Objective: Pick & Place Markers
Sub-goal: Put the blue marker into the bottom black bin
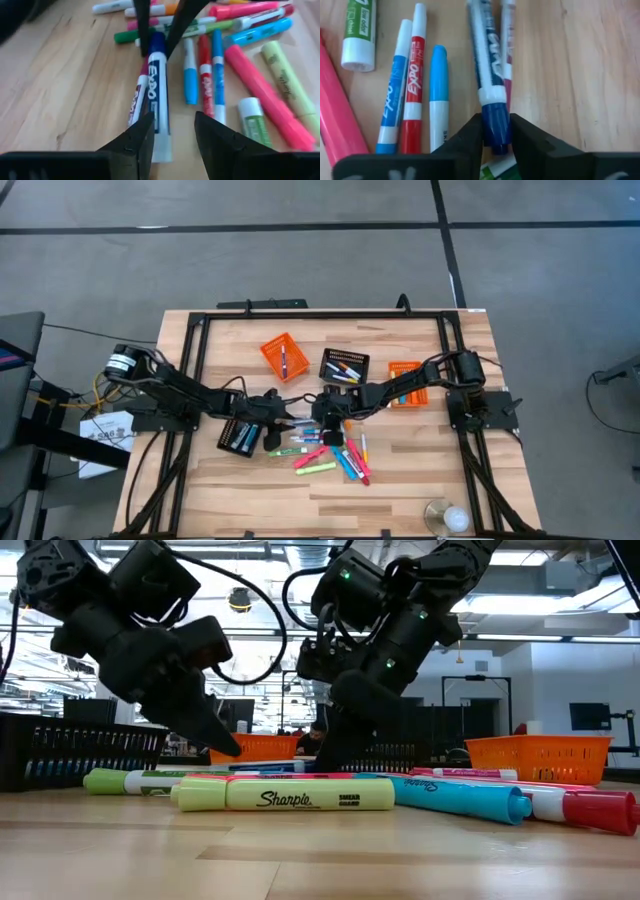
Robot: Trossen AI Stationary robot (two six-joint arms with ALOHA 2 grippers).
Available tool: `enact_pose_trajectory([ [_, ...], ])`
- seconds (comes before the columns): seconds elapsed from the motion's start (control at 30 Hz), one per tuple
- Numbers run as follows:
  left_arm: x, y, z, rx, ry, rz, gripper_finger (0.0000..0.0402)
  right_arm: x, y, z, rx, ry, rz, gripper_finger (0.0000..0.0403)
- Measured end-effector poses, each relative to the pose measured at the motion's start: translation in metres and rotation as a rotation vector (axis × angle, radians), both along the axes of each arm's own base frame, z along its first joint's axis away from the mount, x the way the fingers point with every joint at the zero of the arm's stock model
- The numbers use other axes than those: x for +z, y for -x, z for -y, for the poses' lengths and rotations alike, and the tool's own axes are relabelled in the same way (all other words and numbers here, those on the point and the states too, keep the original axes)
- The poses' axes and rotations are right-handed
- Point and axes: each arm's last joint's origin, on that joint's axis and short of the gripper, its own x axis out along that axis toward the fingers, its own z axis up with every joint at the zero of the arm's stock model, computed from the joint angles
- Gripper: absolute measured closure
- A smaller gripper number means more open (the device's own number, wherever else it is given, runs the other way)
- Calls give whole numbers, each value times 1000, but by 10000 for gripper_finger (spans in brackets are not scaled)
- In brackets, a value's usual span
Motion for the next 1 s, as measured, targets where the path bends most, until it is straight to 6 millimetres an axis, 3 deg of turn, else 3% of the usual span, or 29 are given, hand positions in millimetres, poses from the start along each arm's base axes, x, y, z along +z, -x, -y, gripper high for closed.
enact_pose_trajectory([
  [0.57, -4, -2, -6, -22, -128, -1, 266, 3, -4, -1, 12, -9, 57, 331],
  [1.0, -6, -2, -6, -25, -131, -7, 266, 9, -12, -1, 13, -18, 153, 331],
])
